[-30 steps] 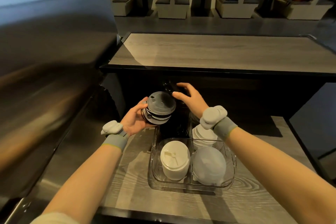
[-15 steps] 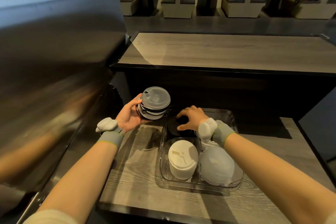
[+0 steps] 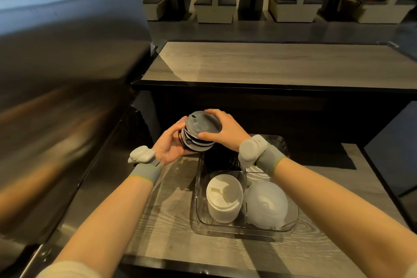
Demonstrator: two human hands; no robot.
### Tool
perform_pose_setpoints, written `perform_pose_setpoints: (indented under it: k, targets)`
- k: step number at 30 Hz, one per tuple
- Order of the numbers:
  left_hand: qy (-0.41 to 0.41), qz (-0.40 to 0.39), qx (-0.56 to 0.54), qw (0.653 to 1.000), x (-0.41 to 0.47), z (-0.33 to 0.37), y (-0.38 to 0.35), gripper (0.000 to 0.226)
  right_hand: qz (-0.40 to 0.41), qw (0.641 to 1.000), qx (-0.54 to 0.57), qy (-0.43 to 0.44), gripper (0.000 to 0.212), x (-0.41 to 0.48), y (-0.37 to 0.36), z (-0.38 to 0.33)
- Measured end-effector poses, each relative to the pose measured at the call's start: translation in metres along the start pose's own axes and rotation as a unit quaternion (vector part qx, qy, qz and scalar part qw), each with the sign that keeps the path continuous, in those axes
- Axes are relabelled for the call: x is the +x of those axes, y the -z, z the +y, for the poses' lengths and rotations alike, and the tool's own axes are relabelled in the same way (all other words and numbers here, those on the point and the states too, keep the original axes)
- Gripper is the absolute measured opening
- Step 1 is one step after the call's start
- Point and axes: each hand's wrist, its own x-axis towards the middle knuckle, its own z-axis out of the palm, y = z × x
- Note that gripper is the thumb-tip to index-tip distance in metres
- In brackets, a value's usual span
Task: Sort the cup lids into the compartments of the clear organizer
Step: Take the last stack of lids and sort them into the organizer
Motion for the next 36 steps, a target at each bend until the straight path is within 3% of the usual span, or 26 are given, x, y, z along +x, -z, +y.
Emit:
perform_pose_setpoints:
  k: [2,4,11,16,20,25,28,31,33,36]
  targets:
    - [0.002,-0.017,-0.008,1.000,0.001,-0.002,-0.003,0.045,0.002,0.998,0.055,-0.012,0.069,-0.004,0.004,0.000]
    - [0.005,-0.023,-0.018,1.000,0.003,-0.005,-0.005,0.041,-0.003,0.994,0.106,-0.027,0.065,-0.009,0.009,0.000]
    - [-0.001,0.020,-0.030,0.999,0.013,-0.019,-0.013,0.065,0.015,0.987,0.154,-0.029,0.054,-0.027,0.034,0.007]
    - [0.008,0.028,-0.046,0.999,0.021,-0.021,-0.013,0.076,-0.126,0.986,0.053,-0.097,0.056,-0.055,0.069,0.028]
    - [0.010,0.034,-0.057,0.998,0.026,-0.026,-0.016,0.070,-0.244,0.954,-0.040,-0.170,0.062,-0.083,0.078,0.049]
    - [0.010,0.034,-0.060,0.998,0.026,-0.031,-0.027,0.076,-0.309,0.917,-0.187,-0.170,0.068,-0.114,0.063,0.075]
    - [0.010,0.035,-0.057,0.998,0.024,-0.033,-0.033,0.064,-0.304,0.906,-0.254,-0.149,0.070,-0.127,0.056,0.090]
    - [0.012,0.042,-0.062,0.997,0.018,-0.035,-0.037,0.060,-0.275,0.917,-0.273,-0.089,0.066,-0.128,0.055,0.091]
    - [0.015,0.051,-0.060,0.997,0.014,-0.036,-0.038,0.062,-0.221,0.939,-0.258,-0.050,0.053,-0.120,0.059,0.080]
    - [0.022,0.058,-0.045,0.997,0.005,-0.037,-0.049,0.059,-0.073,0.983,-0.168,-0.001,0.032,-0.099,0.066,0.050]
